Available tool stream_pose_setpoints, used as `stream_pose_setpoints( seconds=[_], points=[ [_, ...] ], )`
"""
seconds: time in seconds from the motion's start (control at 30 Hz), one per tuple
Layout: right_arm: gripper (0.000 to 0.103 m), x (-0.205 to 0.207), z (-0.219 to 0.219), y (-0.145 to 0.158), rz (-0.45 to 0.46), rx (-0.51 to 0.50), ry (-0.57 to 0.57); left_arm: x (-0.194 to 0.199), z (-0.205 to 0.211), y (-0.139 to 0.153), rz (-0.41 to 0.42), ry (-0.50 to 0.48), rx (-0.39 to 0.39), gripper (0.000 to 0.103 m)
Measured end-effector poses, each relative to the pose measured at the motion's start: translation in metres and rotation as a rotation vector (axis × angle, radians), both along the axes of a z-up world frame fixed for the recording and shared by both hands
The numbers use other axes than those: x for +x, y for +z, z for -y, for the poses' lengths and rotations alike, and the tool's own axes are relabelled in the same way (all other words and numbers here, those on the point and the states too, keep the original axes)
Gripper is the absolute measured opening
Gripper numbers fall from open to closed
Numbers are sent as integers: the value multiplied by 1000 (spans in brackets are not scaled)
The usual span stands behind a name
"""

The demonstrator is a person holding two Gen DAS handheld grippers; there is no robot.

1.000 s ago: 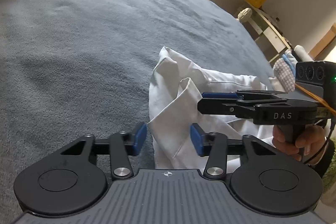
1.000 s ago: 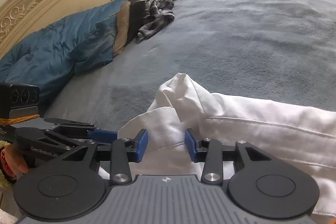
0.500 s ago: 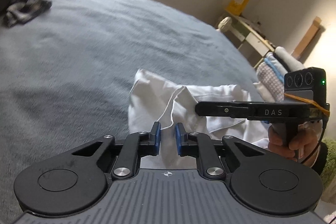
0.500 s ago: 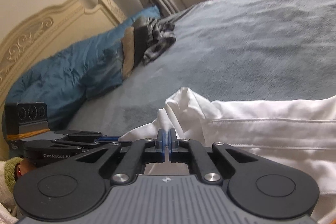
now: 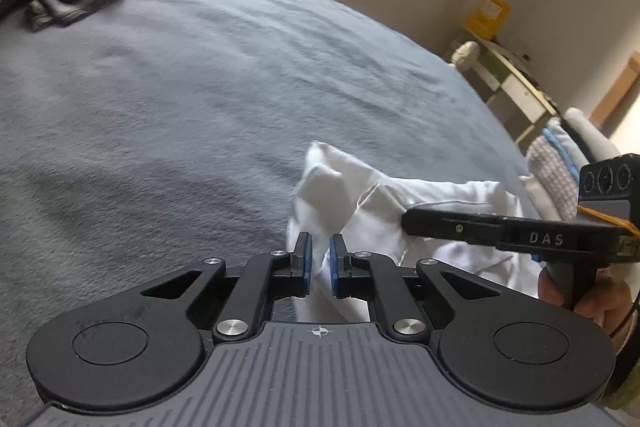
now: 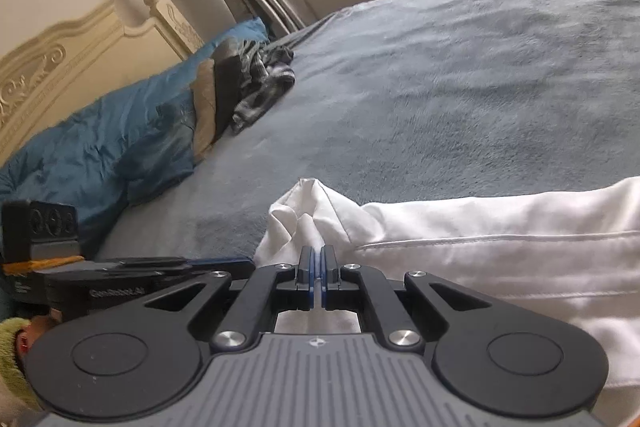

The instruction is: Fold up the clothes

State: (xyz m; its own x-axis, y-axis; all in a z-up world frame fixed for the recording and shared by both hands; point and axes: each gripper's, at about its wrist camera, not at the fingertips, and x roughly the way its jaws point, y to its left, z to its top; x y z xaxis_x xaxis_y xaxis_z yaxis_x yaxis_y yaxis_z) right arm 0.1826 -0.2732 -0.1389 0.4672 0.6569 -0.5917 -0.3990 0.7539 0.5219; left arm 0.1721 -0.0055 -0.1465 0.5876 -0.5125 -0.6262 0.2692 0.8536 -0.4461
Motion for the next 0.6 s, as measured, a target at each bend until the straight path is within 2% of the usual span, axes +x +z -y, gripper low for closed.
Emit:
stream_pose_setpoints(
  seconds=[0.1,0.23,0.3,0.4,0.53,0.6],
  points=[
    [4,5,-4,-9,-41,-21,-9,0,-4,-1,-7,25,8,9],
    [7,8,-2,-14,-79,-33,-37,-6,-6,11,44,41,8,9],
    [15,5,1,-8,-68,-29,-43,-9,-4,19,76,35,5,9],
    [20,-1,17,7,-52,5,-77,-11,3,25,101,-4,2,10],
    [23,-17,57,36,-42,78,-156,-15,20,20,78,-60,36,11],
    [28,-30,85,53,-39,95,-209,-19,26,16,63,-84,52,13]
  ],
)
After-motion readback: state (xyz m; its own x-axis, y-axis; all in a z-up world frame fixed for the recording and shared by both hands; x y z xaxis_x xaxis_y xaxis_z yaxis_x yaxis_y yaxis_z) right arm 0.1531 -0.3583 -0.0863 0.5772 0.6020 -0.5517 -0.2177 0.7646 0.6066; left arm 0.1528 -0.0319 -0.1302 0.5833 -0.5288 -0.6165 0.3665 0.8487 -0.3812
